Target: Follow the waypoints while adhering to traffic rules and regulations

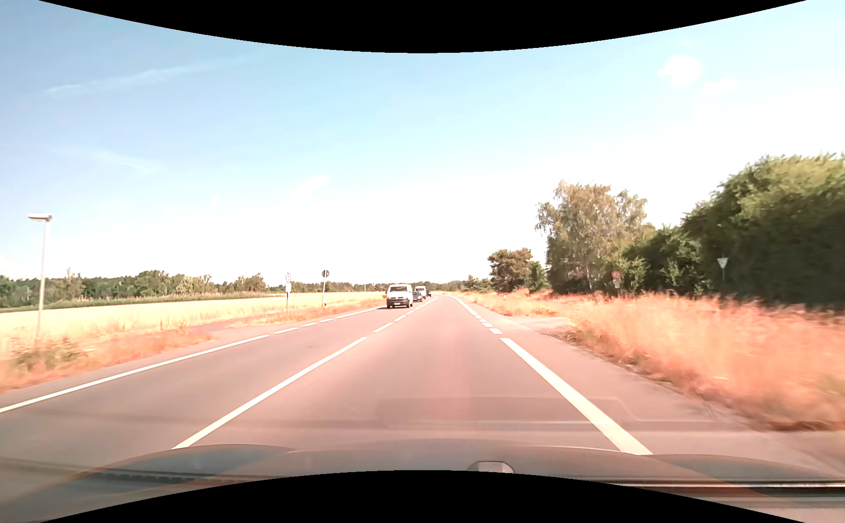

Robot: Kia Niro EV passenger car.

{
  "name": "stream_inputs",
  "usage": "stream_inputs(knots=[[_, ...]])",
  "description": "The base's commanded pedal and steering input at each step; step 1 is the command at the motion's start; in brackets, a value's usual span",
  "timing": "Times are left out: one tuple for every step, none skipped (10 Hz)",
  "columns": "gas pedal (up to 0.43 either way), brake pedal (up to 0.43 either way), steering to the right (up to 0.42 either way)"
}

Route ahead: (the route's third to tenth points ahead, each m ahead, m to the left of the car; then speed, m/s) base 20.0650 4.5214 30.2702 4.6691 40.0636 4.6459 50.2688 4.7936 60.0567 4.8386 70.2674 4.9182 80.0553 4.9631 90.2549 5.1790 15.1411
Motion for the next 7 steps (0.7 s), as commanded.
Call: stream_inputs(knots=[[0.157,0.000,-0.011],[0.169,0.000,-0.010],[0.189,0.000,-0.008],[0.189,0.000,-0.008],[0.189,0.000,-0.006],[0.189,0.000,-0.005],[0.189,0.000,-0.003]])
